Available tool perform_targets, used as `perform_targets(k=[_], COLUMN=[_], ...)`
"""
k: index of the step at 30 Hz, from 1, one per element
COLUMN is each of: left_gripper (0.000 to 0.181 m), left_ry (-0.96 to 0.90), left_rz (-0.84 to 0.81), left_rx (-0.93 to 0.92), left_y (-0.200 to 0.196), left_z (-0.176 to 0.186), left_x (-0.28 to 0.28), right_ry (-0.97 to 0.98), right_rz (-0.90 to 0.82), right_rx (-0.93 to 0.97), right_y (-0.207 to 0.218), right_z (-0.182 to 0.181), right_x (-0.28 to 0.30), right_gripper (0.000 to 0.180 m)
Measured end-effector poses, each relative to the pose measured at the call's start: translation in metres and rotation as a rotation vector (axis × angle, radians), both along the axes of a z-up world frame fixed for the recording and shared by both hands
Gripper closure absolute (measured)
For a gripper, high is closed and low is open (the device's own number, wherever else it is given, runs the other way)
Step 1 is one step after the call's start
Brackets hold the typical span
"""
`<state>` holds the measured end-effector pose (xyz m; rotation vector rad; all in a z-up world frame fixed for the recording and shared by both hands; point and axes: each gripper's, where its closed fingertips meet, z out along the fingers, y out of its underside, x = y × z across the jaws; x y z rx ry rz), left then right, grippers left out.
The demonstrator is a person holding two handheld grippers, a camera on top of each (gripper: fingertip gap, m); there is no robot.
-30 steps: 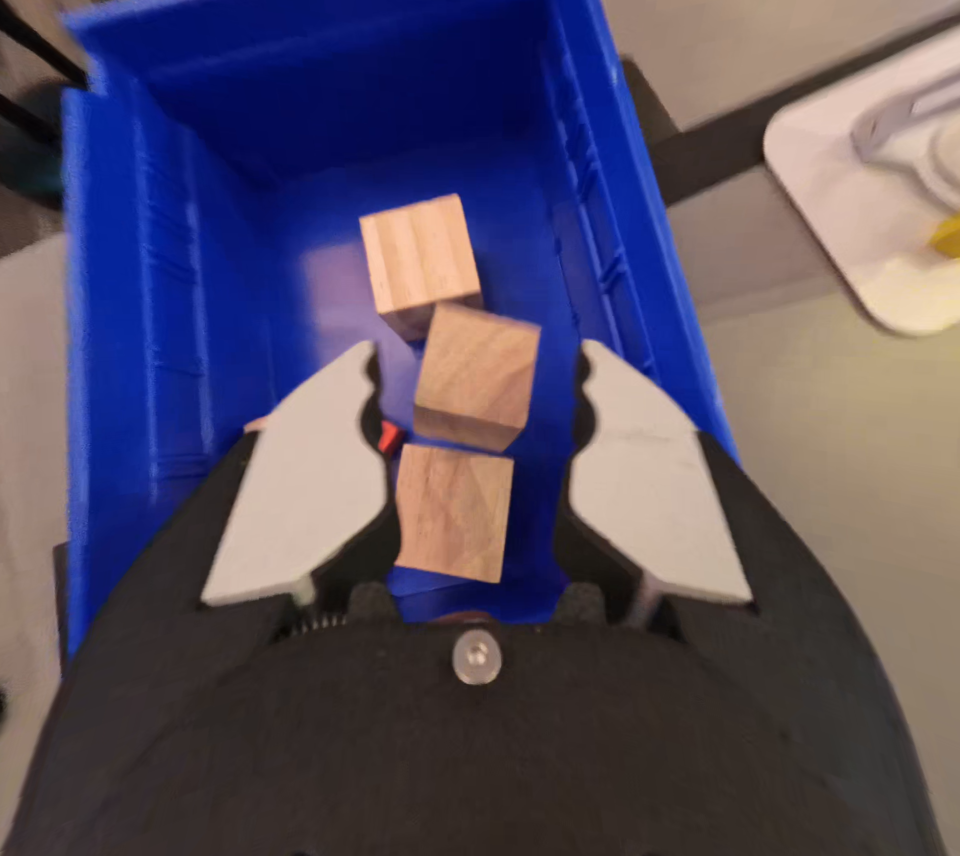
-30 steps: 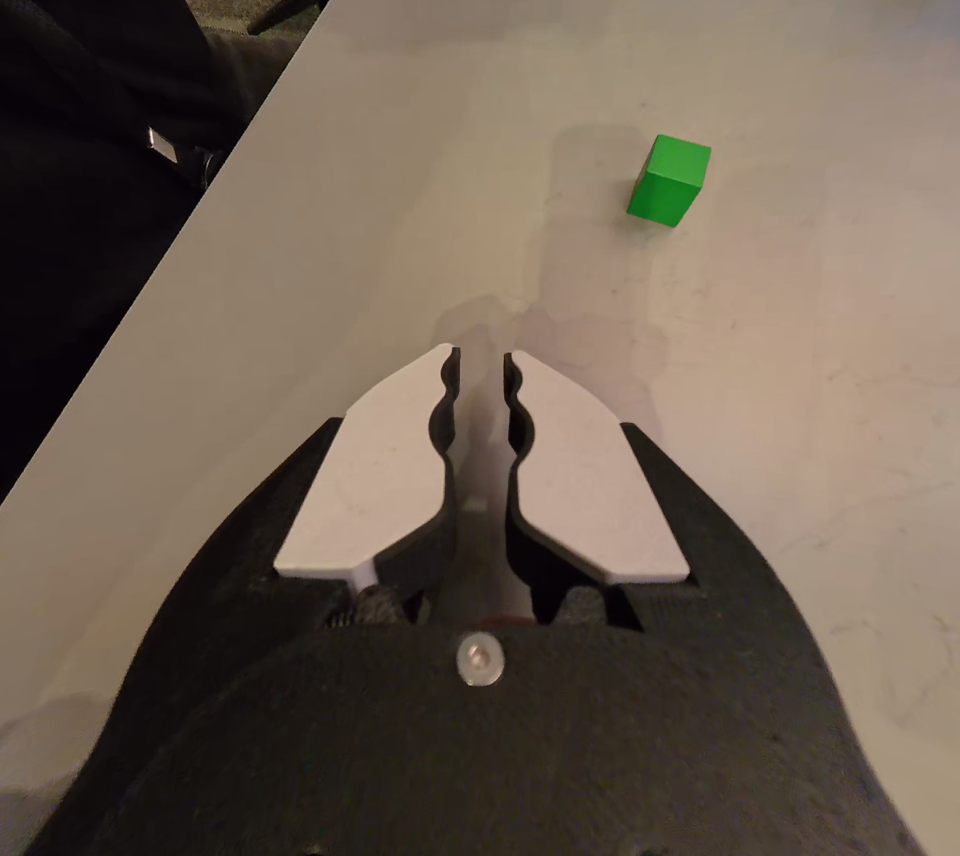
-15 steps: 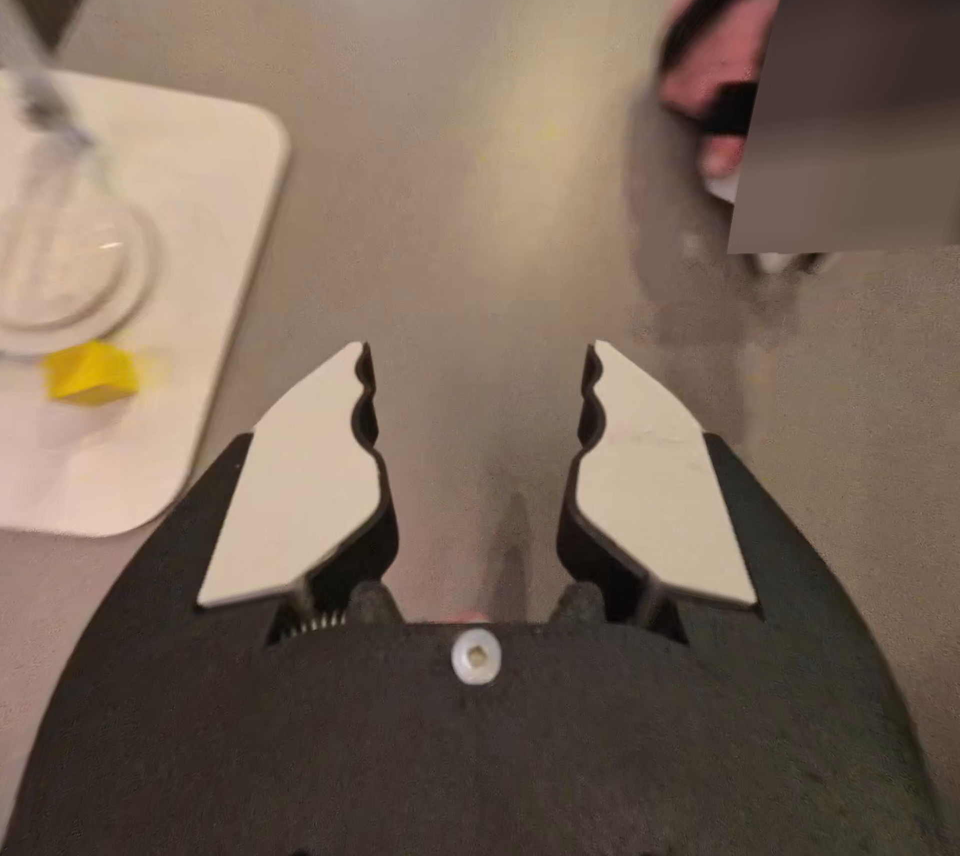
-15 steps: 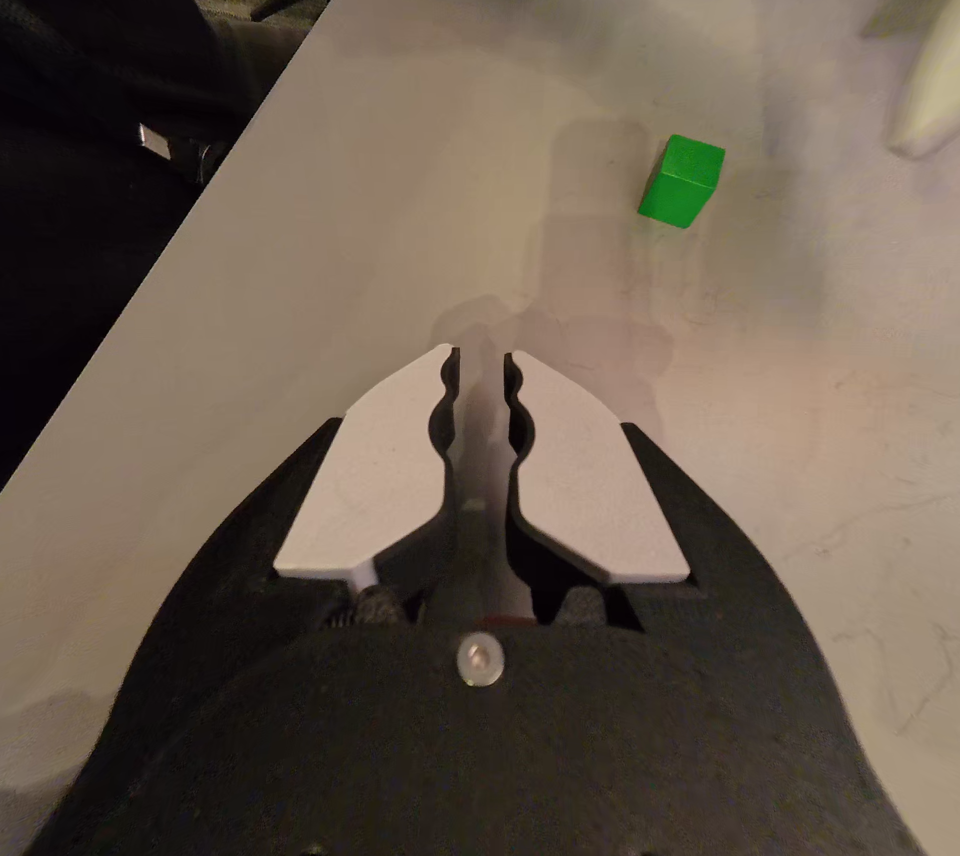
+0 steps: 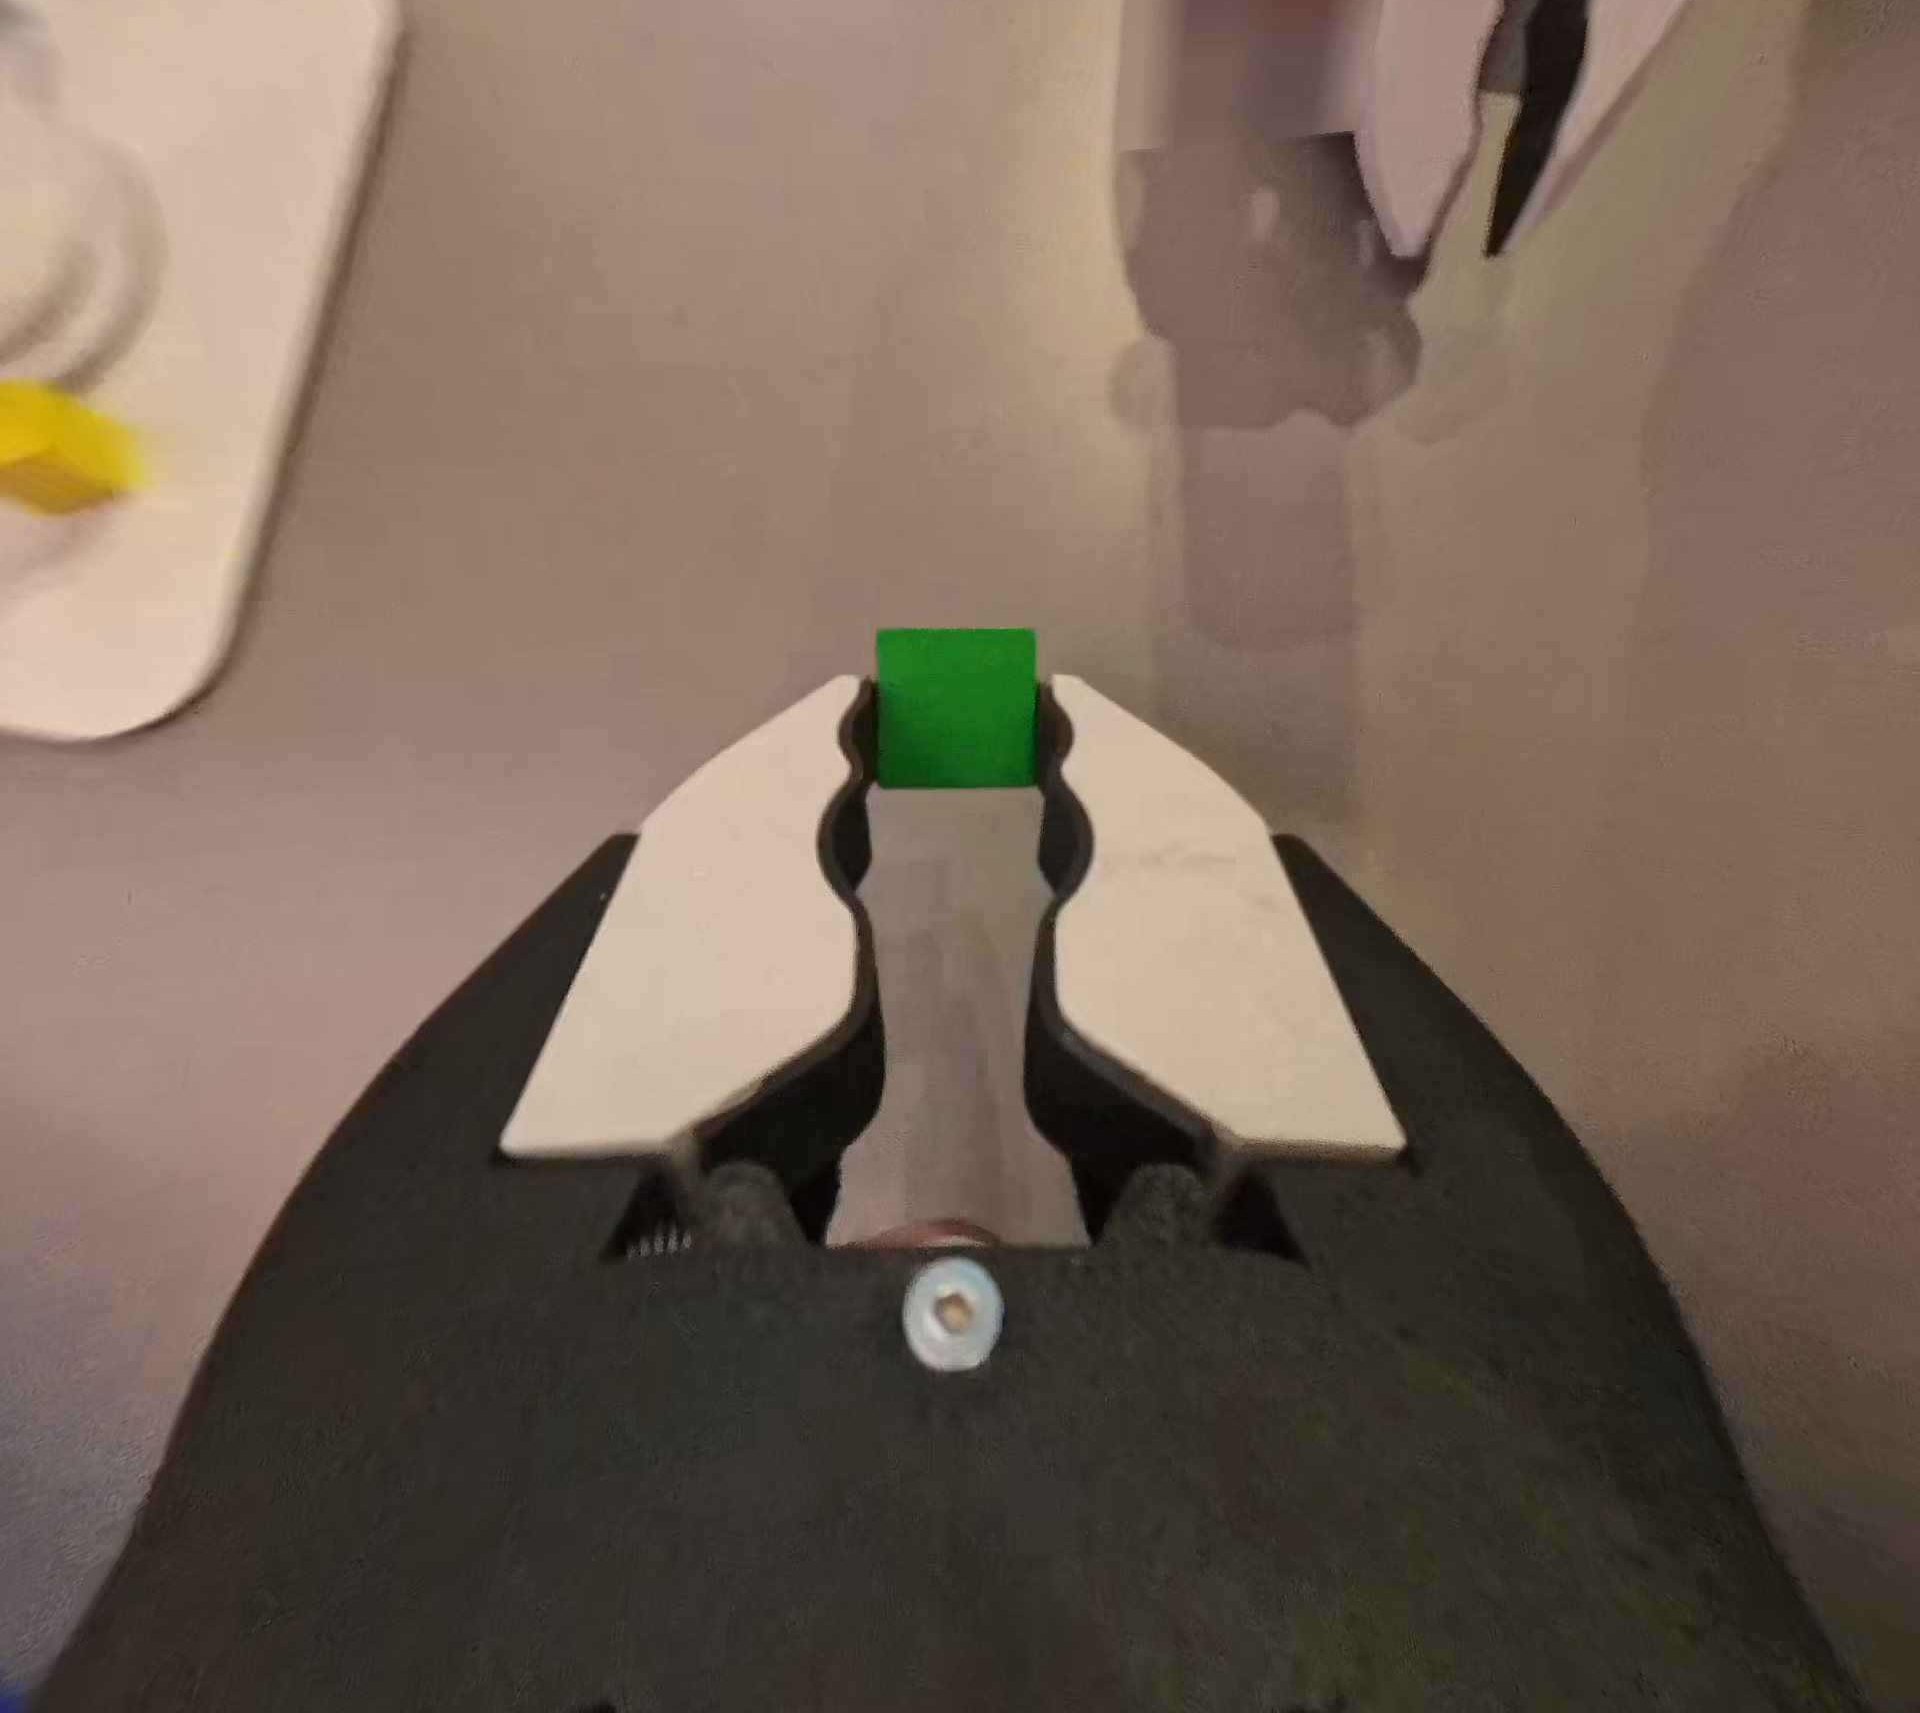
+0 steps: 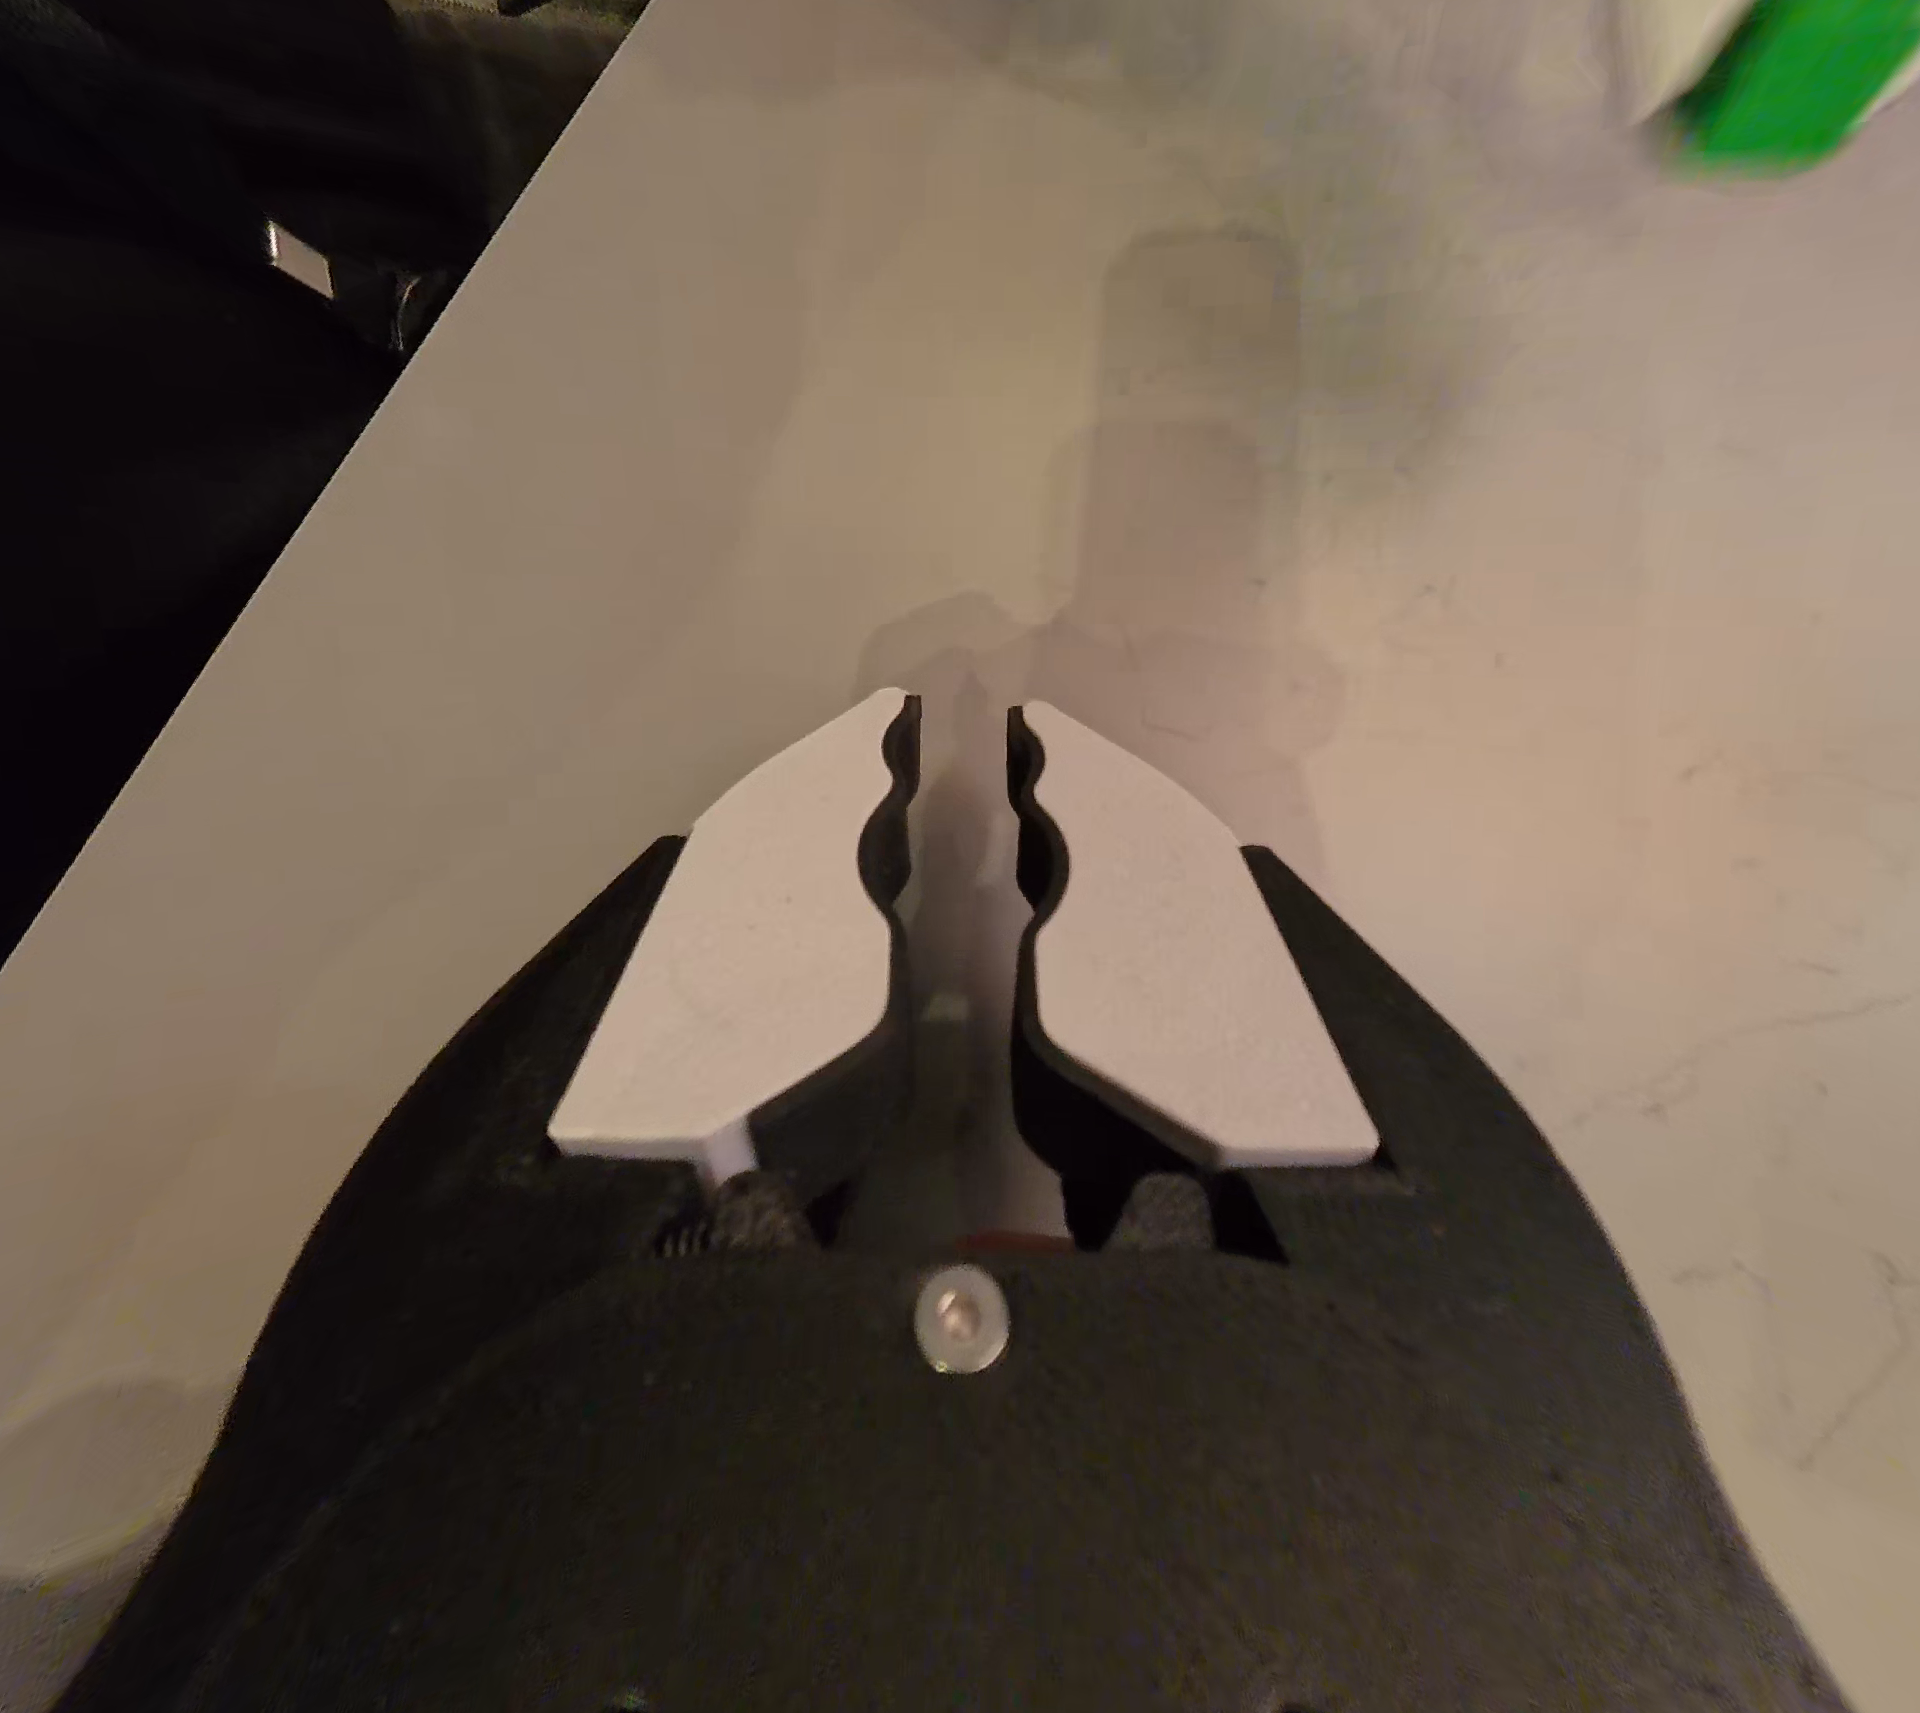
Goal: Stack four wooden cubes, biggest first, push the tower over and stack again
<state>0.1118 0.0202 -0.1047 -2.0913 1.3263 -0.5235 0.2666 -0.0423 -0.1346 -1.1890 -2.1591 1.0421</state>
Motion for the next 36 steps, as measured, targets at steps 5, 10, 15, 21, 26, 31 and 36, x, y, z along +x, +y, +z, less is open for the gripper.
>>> perform_targets(k=[5, 10, 15, 21, 26, 31, 36], left_gripper=[0.153, 0.152, 0.069, 0.112, 0.103, 0.099, 0.161], left_ry=[0.044, 0.027, 0.021, 0.041, 0.026, 0.032, -0.017], left_rz=[0.468, 0.765, 0.833, 0.466, 0.415, 0.495, 0.456], left_rx=[0.300, 0.213, 0.256, 0.392, 0.203, 0.129, -0.009], left_y=[0.084, 0.139, 0.146, 0.130, 0.167, 0.207, 0.212], left_z=[0.107, 0.104, 0.094, 0.070, -0.009, -0.029, -0.046], left_x=[-0.156, -0.289, -0.291, -0.103, -0.024, -0.022, -0.011], right_ry=[-0.008, -0.002, 0.001, 0.000, 0.001, 0.000, 0.007], right_rz=[0.005, 0.002, 0.004, 0.005, 0.007, 0.011, 0.015], right_rx=[0.003, -0.006, -0.013, -0.018, -0.007, -0.003, -0.003], right_y=[0.000, 0.001, 0.000, 0.001, -0.001, -0.002, -0.001], right_z=[-0.002, 0.000, 0.000, 0.001, 0.000, 0.000, 0.001], right_x=[-0.001, -0.001, -0.001, 0.000, 0.000, 0.000, 0.001], right_gripper=[0.164, 0.164, 0.164, 0.164, 0.164, 0.164, 0.164])
